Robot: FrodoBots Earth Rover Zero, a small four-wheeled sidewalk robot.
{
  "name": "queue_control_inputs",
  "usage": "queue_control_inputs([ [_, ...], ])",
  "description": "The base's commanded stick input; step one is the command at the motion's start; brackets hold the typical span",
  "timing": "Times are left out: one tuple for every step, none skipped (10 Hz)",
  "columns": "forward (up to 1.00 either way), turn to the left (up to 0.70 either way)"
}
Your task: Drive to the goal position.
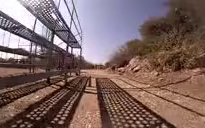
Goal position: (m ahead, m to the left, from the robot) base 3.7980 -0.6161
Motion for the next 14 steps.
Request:
queue_control_inputs([
  [0.5,0.0],
  [0.5,0.0],
  [0.5,0.0],
  [0.5,0.0],
  [0.5,0.0],
  [0.5,0.0],
  [0.5,0.0],
  [0.5,0.0],
  [0.5,0.0],
  [0.5,0.0],
  [0.5,0.0],
  [0.5,0.0],
  [0.5,0.0],
  [0.5,0.0],
])
